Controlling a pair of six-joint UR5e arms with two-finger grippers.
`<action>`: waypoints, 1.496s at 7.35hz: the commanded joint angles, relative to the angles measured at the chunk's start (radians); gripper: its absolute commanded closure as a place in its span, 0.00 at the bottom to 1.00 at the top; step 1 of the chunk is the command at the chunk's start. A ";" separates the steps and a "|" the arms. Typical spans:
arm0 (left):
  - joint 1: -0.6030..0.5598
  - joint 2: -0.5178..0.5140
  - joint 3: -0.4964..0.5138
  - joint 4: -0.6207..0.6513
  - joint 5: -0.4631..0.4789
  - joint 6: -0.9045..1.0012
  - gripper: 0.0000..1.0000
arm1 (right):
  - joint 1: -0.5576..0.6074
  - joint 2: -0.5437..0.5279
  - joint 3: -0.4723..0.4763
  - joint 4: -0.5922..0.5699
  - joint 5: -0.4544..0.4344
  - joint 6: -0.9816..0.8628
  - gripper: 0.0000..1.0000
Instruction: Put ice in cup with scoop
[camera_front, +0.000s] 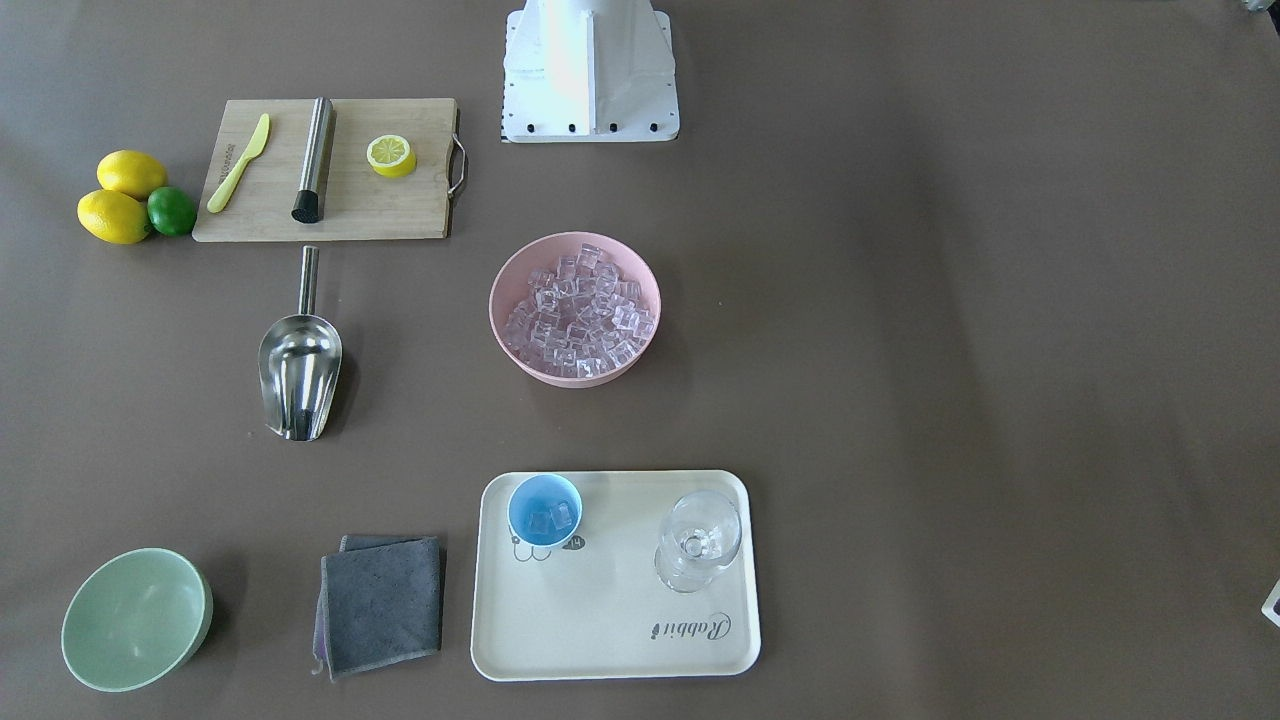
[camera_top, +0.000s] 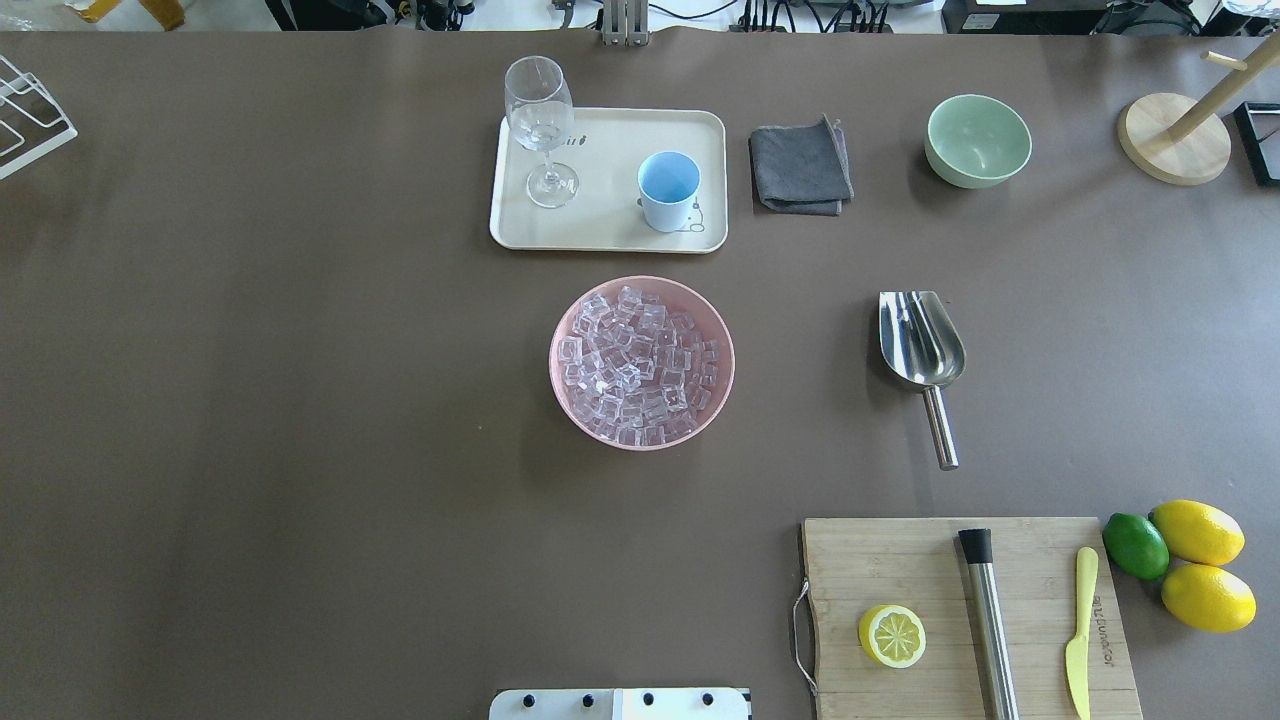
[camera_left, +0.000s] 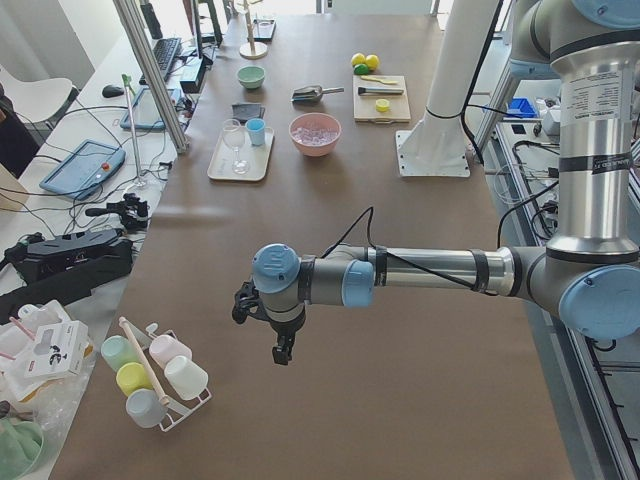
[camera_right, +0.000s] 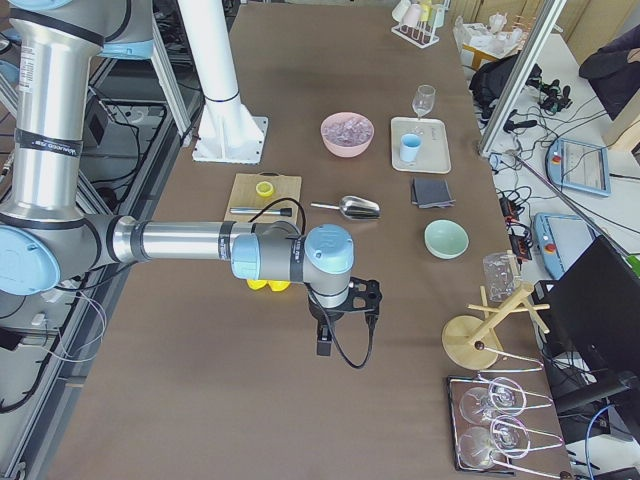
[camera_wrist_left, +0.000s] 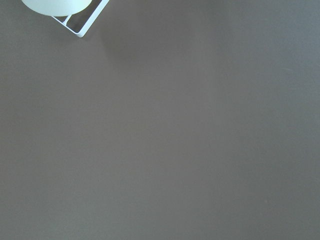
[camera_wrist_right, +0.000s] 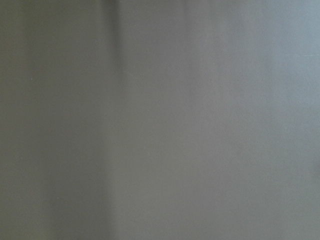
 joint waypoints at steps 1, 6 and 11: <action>0.000 0.000 0.000 0.001 0.000 0.000 0.02 | -0.004 0.005 0.019 0.008 0.014 0.054 0.00; 0.006 0.000 0.000 -0.001 0.000 0.000 0.02 | -0.020 0.028 -0.004 0.011 0.001 0.059 0.00; 0.008 0.000 0.000 -0.001 0.000 0.000 0.02 | -0.020 0.026 -0.004 0.011 0.005 0.080 0.00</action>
